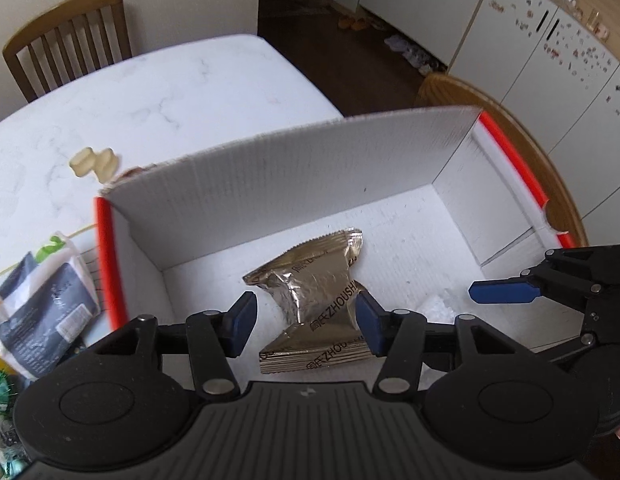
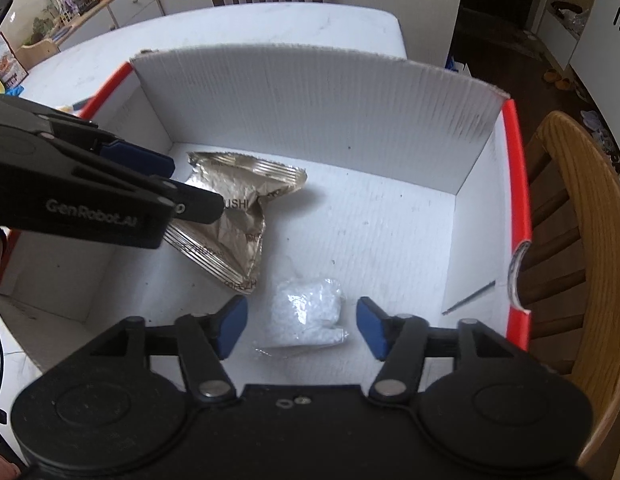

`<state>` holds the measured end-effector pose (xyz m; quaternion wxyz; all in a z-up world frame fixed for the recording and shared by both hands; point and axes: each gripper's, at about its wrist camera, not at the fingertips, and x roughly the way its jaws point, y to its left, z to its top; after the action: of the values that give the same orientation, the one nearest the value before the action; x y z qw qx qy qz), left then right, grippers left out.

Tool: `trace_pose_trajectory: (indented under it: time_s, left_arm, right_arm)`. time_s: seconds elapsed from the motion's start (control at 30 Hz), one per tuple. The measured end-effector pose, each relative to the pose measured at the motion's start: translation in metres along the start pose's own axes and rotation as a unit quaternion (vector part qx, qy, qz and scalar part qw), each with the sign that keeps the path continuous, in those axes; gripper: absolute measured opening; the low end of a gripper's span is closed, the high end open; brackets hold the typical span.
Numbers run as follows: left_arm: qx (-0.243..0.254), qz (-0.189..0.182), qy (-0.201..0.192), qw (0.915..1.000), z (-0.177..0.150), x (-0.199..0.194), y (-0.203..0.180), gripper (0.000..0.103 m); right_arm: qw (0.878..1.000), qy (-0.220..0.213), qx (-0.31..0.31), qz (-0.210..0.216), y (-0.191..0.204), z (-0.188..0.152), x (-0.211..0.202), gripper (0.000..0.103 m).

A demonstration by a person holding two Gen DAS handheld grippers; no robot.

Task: Organize objects
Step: 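Open both tools to drop the bags in the box and withdraw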

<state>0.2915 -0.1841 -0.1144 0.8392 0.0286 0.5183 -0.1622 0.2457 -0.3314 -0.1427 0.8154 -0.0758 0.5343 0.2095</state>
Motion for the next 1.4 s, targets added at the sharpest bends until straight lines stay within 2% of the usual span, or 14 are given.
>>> trace_pose_trajectory:
  time_s: [0.17,0.23,0.3,0.53,0.77,0.87,1.1,1.2,1.4]
  left_arm:
    - [-0.012,-0.008,-0.03,0.9995,-0.005,-0.028,0.006,0.053]
    - [-0.02,-0.013,-0.043,0.9988,-0.007,-0.04,0.011,0.053]
    - [-0.024,-0.015,-0.057,0.998,-0.011,-0.054,0.015,0.053]
    - [-0.031,-0.017,-0.103,0.994,-0.027,-0.1,0.03,0.054]
    - [-0.04,-0.01,-0.132,0.9904,-0.052,-0.137,0.058,0.054]
    - [-0.046,-0.002,-0.147,0.9881,-0.063,-0.15,0.072,0.064]
    - [-0.068,0.016,-0.169,0.9831,-0.091,-0.175,0.115,0.066]
    - [-0.078,0.022,-0.18,0.9804,-0.103,-0.183,0.134,0.081]
    - [-0.095,0.038,-0.183,0.9778,-0.13,-0.192,0.172,0.082]
  right_arm:
    - [0.999,-0.033,0.008,0.005,0.001,0.001,-0.025,0.063]
    - [0.999,-0.049,0.011,0.003,0.003,0.001,-0.035,0.071]
    - [0.998,-0.066,0.009,0.002,0.007,0.001,-0.047,0.075]
    - [0.994,-0.108,0.015,0.009,0.023,0.003,-0.075,0.078]
    - [0.99,-0.136,0.02,0.007,0.051,0.002,-0.093,0.081]
    - [0.989,-0.148,0.024,0.017,0.064,0.0,-0.101,0.083]
    - [0.985,-0.168,0.027,0.032,0.101,0.0,-0.107,0.092]
    - [0.983,-0.175,0.031,0.044,0.118,0.0,-0.107,0.097]
    - [0.98,-0.187,0.021,0.059,0.158,0.0,-0.107,0.099]
